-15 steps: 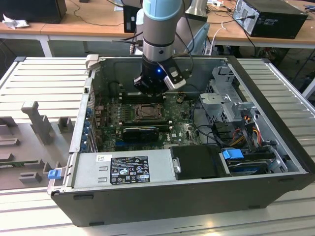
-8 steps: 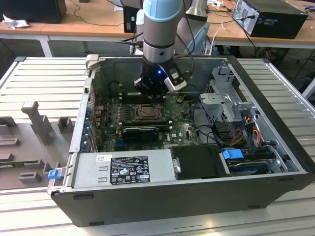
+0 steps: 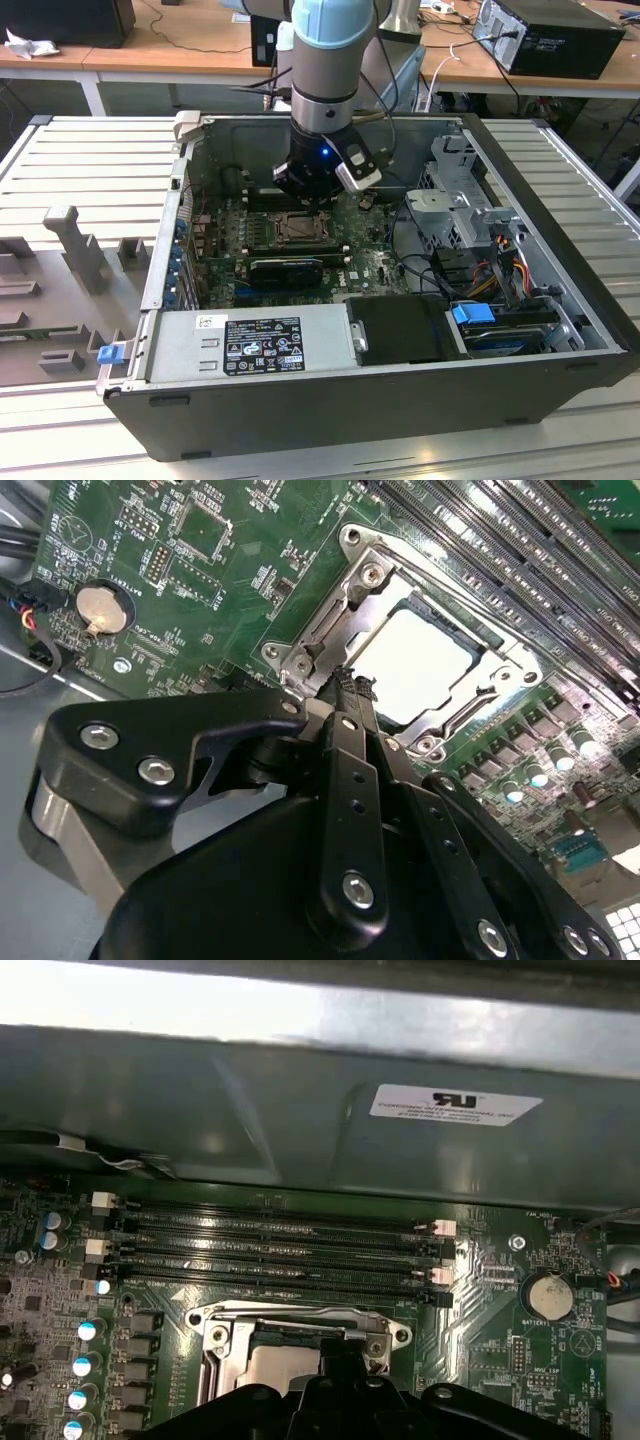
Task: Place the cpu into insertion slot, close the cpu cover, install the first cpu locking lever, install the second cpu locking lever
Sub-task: 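Install the second cpu locking lever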
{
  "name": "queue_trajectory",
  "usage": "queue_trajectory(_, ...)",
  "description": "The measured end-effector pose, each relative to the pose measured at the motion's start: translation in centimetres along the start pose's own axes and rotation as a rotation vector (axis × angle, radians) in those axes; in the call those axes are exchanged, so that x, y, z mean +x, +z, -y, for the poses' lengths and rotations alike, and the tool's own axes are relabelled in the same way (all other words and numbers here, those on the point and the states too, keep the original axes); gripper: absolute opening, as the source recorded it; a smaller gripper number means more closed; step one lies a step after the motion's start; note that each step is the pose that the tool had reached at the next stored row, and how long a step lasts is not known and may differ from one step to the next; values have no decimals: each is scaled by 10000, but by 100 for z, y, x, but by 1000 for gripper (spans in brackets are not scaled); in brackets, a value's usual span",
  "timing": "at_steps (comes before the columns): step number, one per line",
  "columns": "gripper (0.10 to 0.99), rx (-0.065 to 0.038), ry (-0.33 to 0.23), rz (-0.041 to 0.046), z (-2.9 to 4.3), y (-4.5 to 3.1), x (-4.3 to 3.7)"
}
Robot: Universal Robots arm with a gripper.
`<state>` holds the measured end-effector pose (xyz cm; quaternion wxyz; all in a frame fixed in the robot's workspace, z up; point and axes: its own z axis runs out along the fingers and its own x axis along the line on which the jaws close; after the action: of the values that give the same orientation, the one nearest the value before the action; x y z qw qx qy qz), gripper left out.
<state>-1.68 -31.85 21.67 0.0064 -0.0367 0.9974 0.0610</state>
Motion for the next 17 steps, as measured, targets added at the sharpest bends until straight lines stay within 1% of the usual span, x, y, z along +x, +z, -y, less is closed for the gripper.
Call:
queue_trajectory(3,106,0,-2,-1,-3,-36,-1)
queue_trajectory(4,106,0,-2,0,-10,-92,-2)
queue_trajectory(6,106,0,-1,0,-15,-135,-3)
queue_trajectory(7,106,0,-1,0,-25,-217,-4)
queue_trajectory(8,106,0,-3,0,-30,-254,-5)
queue_trajectory(10,106,-2,-4,0,-20,-261,-5)
queue_trajectory(12,106,-3,-2,0,13,-266,-2)
queue_trajectory(15,106,-7,-2,0,77,-273,3)
queue_trajectory(17,106,-6,-2,0,151,-282,8)
